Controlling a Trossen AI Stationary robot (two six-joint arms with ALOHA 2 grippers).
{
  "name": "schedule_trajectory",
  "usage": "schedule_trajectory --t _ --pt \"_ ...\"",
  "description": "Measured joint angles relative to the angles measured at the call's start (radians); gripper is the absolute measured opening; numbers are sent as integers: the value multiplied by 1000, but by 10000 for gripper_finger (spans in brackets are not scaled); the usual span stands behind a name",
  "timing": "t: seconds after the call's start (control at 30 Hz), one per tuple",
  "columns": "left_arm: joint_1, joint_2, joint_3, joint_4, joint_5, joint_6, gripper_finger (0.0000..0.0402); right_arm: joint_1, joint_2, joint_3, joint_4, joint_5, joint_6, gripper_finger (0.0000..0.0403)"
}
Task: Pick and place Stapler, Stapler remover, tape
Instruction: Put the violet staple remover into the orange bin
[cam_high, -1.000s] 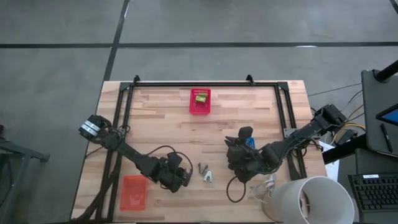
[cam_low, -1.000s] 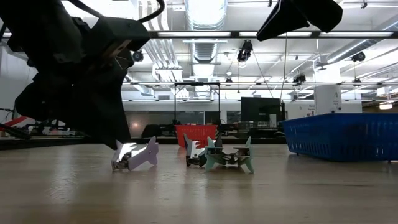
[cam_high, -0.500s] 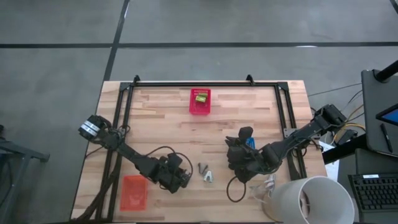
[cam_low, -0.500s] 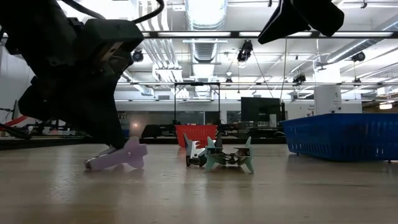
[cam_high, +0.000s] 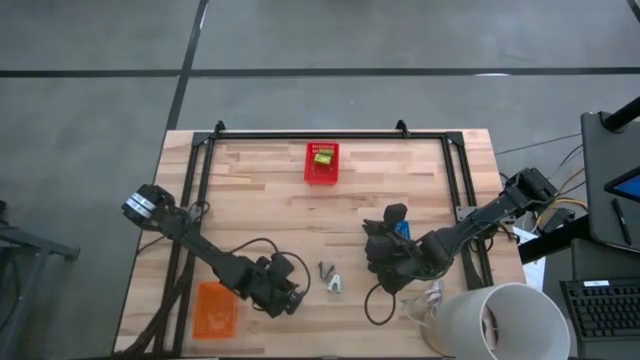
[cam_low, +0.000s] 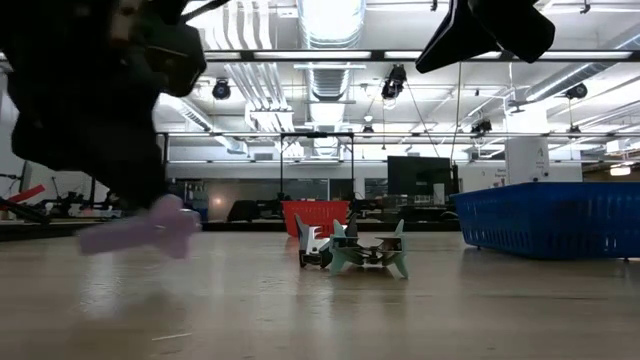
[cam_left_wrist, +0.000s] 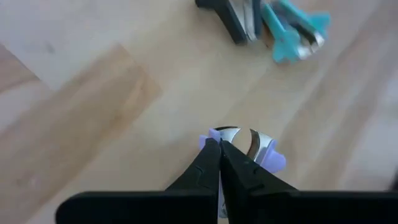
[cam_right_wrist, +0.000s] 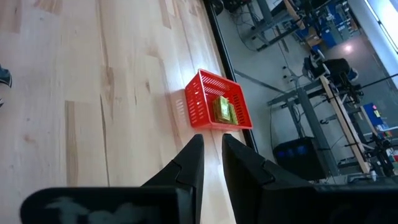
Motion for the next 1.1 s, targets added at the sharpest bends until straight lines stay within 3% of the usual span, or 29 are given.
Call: schedule_trajectory --t 0.23,0.47,1.1 --pt "-38 -43 0 -6 126 105 3 0 0 0 2 0 0 52" --pt "-84 -126 0 -74 211 70 2 0 0 -2 5 0 0 52" --pt "-168 -438 0 -632 307 -109 3 0 0 -2 8 -6 0 52"
